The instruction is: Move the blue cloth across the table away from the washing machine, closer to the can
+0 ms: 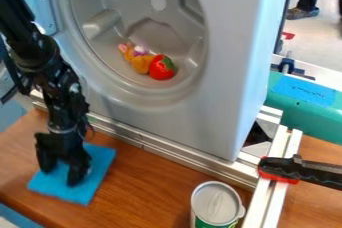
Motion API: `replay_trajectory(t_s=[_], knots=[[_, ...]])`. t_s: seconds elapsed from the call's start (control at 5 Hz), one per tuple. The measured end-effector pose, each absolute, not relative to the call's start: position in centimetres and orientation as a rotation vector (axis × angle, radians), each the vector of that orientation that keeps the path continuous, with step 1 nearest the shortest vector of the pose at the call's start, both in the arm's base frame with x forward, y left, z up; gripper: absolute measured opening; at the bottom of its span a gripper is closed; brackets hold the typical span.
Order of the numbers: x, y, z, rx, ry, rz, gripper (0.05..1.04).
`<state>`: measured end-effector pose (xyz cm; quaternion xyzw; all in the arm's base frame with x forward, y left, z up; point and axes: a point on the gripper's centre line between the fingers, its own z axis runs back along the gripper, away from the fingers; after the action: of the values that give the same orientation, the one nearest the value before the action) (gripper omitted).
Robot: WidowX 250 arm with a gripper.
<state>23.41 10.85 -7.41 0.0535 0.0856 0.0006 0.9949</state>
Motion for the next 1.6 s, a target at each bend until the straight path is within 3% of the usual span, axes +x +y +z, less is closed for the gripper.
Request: replay_trajectory(t_s=[0.2, 0.6, 0.8, 1.0, 1.2, 1.4, 1.6], knots=[[20.7, 6.8, -7.1, 0.027, 0.258, -0.117, 1.003], [20.8, 3.7, -7.2, -0.020, 0.227, -0.187, 1.003], [21.6, 4.1, -7.0, 0.015, 0.180, -0.148, 1.001], [23.2, 5.7, -3.1, 0.104, 0.083, -0.071, 1.001], [23.9, 7.9, 0.6, 0.108, 0.029, 0.043, 1.001], [25.4, 10.0, 3.3, 0.072, 0.060, 0.105, 1.001], [27.3, 11.0, 3.5, 0.035, 0.125, 0.132, 1.001]])
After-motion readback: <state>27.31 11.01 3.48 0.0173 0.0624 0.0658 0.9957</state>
